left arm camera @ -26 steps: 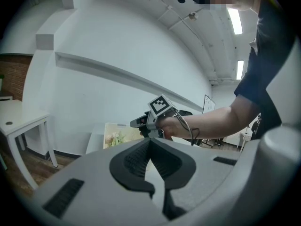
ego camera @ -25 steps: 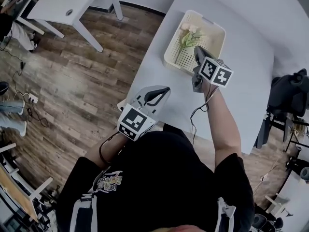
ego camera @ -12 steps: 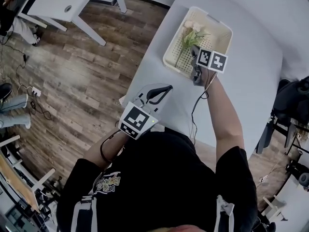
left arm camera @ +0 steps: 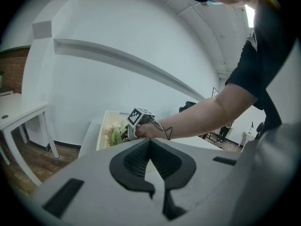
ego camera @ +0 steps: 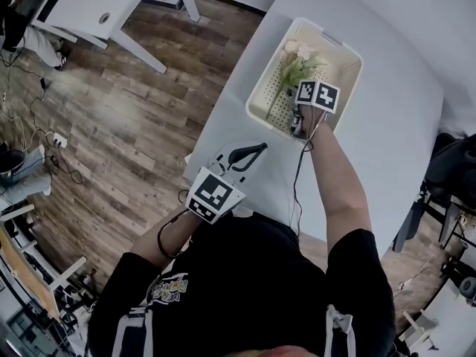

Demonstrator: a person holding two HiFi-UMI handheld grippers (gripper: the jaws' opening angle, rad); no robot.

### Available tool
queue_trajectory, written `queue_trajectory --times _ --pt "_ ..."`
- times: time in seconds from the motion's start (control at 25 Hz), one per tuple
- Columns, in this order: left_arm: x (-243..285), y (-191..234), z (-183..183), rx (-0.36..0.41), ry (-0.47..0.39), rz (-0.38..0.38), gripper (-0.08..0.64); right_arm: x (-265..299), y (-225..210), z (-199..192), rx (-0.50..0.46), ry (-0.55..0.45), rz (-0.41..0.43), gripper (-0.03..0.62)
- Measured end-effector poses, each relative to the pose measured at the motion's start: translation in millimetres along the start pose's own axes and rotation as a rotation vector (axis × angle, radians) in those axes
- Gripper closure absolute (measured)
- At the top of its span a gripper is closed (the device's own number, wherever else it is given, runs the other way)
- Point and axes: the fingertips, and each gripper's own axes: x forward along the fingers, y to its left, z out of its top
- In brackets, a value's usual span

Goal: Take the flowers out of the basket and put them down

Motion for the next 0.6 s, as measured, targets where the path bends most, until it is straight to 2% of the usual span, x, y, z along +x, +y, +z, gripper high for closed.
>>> queue_trajectory --times 0.28,0.6 --pt "10 5 -5 -0.028 0.02 0.016 0.554 26 -6 -6 0.056 0.064 -0.025 0.439" --pt "3 16 -12 -0.058 0.029 0.042 0.554 41 -7 -8 -0.014 0.087 -0.175 0.439"
